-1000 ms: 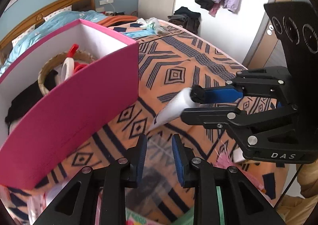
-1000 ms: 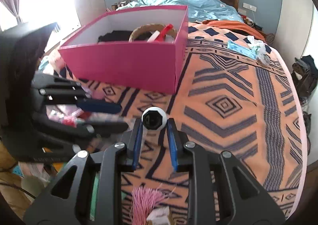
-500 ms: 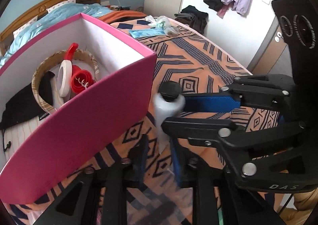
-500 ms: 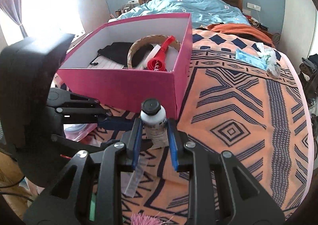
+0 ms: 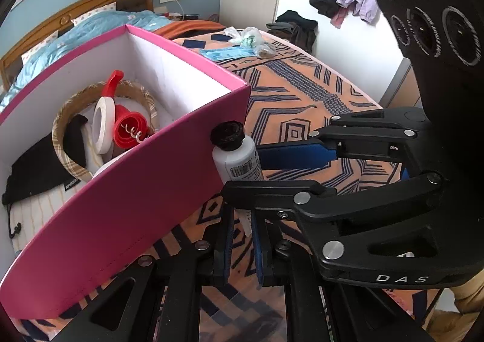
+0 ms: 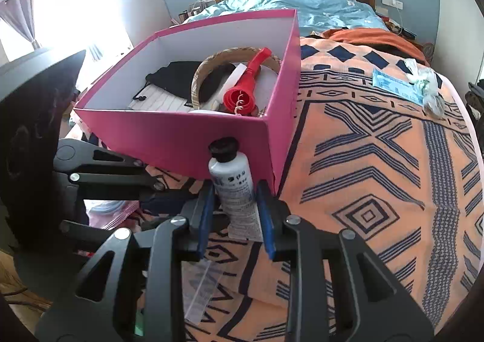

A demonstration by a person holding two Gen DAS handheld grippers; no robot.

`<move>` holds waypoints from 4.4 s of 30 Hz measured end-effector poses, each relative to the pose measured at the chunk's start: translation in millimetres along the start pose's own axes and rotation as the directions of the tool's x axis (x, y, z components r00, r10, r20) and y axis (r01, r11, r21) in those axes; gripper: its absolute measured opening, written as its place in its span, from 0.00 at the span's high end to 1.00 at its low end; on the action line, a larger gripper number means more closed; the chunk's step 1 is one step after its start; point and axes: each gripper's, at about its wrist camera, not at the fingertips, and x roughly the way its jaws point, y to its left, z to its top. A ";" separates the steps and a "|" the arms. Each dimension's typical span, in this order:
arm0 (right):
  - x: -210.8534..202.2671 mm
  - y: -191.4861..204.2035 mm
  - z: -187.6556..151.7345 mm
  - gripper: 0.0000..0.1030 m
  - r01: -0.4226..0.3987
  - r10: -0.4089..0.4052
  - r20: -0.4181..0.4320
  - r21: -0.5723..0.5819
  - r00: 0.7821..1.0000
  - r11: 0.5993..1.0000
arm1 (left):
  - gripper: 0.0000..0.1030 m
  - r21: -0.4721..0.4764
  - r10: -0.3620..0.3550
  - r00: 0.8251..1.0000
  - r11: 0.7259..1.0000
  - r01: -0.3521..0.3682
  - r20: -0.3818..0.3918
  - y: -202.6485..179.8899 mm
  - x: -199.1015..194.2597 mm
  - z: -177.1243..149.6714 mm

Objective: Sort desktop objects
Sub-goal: 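Carry the white bottle with the right gripper toward the pink box, then lower the held white bottle into the pink box with the right gripper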

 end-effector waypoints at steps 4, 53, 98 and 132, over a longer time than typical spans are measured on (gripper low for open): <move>-7.4 1.9 -2.6 0.72 -0.001 0.001 0.019 -0.004 1.000 1.000 | 0.88 -0.013 -0.011 1.000 1.000 0.011 -0.002 2.3 -0.7 -2.6; -55.3 43.2 10.8 0.73 -0.170 0.173 0.094 -0.036 0.980 0.985 | 0.81 -0.065 -0.016 0.984 0.997 0.028 0.176 1.0 -82.4 -31.9; -48.6 59.8 76.7 0.73 -0.212 0.223 0.135 -0.089 0.965 0.973 | 0.81 -0.125 0.045 0.968 0.992 -0.015 0.245 48.3 -110.4 2.1; -13.5 49.6 119.3 0.73 -0.203 0.207 0.095 -0.051 0.974 0.978 | 0.80 -0.200 0.070 0.975 0.979 -0.027 0.209 88.3 -91.1 29.2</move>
